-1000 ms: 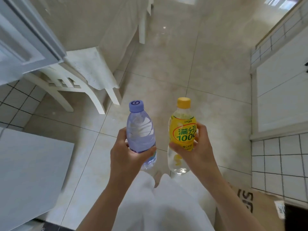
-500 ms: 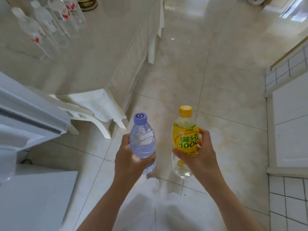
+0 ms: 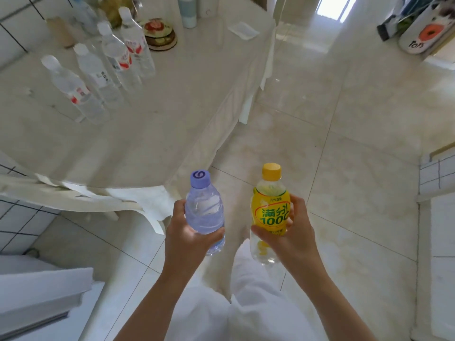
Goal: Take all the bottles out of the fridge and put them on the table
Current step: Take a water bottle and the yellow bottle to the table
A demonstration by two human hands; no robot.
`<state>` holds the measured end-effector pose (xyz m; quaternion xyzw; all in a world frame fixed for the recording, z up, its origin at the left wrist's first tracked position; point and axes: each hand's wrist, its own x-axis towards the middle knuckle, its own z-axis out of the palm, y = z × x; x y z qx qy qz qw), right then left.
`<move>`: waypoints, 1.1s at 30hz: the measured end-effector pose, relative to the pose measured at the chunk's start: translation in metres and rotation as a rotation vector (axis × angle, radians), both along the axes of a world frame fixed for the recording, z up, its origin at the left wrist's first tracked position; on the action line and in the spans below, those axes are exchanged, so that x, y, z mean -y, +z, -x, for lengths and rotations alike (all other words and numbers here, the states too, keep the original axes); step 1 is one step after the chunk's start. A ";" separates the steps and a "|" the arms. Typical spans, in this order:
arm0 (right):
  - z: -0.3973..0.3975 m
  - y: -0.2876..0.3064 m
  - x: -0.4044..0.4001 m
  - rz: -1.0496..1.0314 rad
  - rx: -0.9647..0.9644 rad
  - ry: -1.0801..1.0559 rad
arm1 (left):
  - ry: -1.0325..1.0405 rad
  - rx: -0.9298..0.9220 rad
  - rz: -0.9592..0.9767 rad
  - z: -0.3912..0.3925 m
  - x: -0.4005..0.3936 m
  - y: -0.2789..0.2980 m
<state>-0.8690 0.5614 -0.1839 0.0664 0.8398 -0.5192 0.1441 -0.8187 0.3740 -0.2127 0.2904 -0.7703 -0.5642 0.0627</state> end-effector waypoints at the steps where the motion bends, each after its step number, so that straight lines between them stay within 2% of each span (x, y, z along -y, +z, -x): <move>1: 0.018 -0.001 0.004 -0.008 0.002 0.023 | 0.034 0.005 -0.003 0.014 0.003 -0.001; 14: 0.270 0.007 0.079 -0.052 -0.050 0.369 | 0.353 0.048 0.008 0.203 0.045 0.007; 26: 0.388 -0.014 0.188 -0.021 -0.084 0.462 | 0.498 0.140 0.104 0.292 0.121 -0.006; 33: 0.444 -0.016 0.276 -0.079 -0.146 0.566 | 0.584 0.145 0.024 0.347 0.192 -0.008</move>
